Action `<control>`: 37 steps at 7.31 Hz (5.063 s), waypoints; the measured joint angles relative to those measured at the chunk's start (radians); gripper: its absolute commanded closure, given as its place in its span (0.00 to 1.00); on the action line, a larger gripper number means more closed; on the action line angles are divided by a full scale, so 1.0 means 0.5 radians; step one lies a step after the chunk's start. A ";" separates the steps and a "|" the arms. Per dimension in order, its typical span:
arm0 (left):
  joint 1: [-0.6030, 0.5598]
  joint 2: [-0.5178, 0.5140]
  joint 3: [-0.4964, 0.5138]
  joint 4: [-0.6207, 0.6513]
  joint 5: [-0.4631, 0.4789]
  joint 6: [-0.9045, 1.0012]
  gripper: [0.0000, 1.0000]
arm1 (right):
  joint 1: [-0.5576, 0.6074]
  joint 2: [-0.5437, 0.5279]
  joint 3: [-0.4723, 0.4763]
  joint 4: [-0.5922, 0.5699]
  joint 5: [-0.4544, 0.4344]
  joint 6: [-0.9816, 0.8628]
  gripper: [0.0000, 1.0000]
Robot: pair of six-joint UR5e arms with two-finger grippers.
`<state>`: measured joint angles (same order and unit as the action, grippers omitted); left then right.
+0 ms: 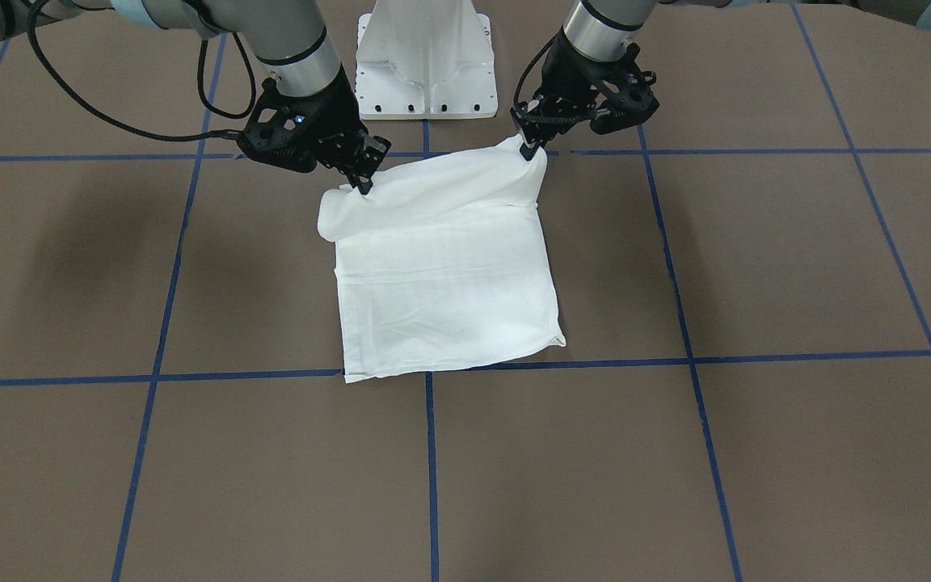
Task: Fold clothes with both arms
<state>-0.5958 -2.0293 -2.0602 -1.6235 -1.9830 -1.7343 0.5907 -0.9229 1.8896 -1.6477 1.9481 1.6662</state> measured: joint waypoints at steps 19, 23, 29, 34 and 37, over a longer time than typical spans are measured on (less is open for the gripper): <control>-0.576 0.199 0.377 -0.230 -0.003 1.004 0.00 | -0.125 0.682 -1.287 0.247 -0.170 -0.690 0.00; -0.594 0.229 0.342 -0.213 -0.005 1.032 0.00 | -0.108 0.808 -1.562 0.266 -0.246 -1.130 0.00; -0.607 0.230 0.239 -0.110 -0.007 1.028 0.00 | 0.066 0.966 -1.972 0.690 -0.316 -1.256 0.00; -0.853 0.309 0.243 -0.094 -0.075 1.621 0.00 | 0.562 0.589 -1.301 0.153 0.065 -1.914 0.00; -1.298 0.355 0.420 0.031 -0.165 2.570 0.00 | 1.092 -0.062 -0.886 0.062 0.374 -2.708 0.00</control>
<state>-1.2446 -1.8516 -1.8503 -1.6078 -2.0656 -0.4495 1.1367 -0.9541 1.4465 -1.6169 2.1348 0.3123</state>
